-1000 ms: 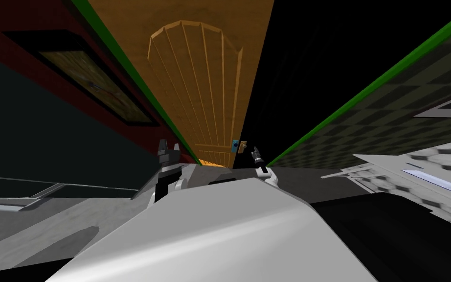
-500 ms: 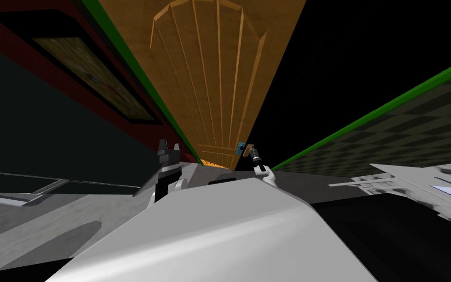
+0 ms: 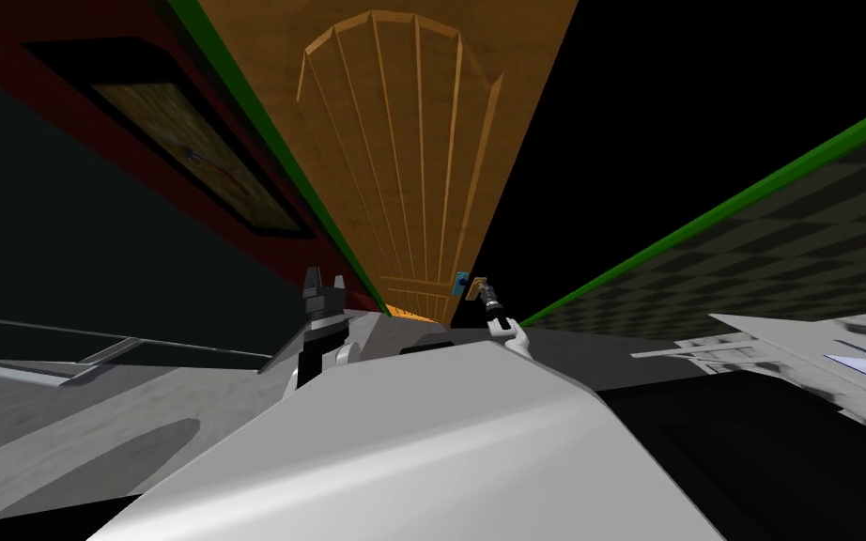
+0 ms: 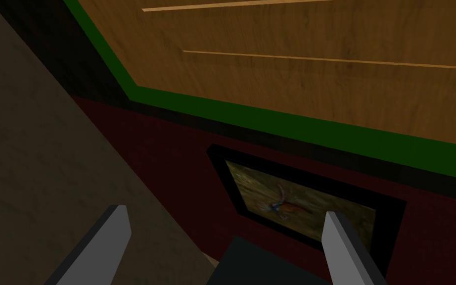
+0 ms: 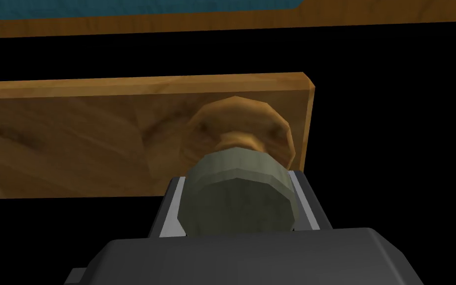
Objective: Pull the door open
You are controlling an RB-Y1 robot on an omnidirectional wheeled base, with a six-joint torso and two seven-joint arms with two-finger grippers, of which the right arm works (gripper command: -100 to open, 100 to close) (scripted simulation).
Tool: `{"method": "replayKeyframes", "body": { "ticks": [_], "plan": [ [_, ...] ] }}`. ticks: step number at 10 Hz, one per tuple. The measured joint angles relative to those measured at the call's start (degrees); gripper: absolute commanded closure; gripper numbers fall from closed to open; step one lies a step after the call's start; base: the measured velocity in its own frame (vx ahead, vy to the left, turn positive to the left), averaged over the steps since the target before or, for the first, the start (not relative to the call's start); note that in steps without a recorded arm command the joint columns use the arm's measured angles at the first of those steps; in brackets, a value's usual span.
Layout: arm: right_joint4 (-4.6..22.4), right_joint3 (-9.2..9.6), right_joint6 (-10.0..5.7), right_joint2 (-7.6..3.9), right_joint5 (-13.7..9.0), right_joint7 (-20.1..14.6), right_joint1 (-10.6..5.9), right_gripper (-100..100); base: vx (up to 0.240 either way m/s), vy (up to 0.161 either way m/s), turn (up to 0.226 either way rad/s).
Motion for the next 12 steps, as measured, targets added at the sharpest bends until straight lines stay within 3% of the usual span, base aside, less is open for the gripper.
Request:
{"method": "replayKeyframes", "body": {
  "ticks": [1, 2, 9, 12],
  "plan": [
    [-0.2, -0.33, 0.02, -0.22, 0.0, -0.1, 0.43, 100, -0.204, -0.111, -0.091],
    [0.3, -0.81, -0.03, -0.69, -0.1, -0.2, 0.97, -100, -0.219, -0.037, 0.021],
    [-3.4, 3.01, -0.81, -1.25, 0.6, -2.9, 2.92, -100, -0.175, 0.047, 0.045],
    [-2.0, 1.7, -0.61, -1.21, 0.3, -2.2, 2.99, -100, 0.126, -0.144, -0.069]
  ]
}}
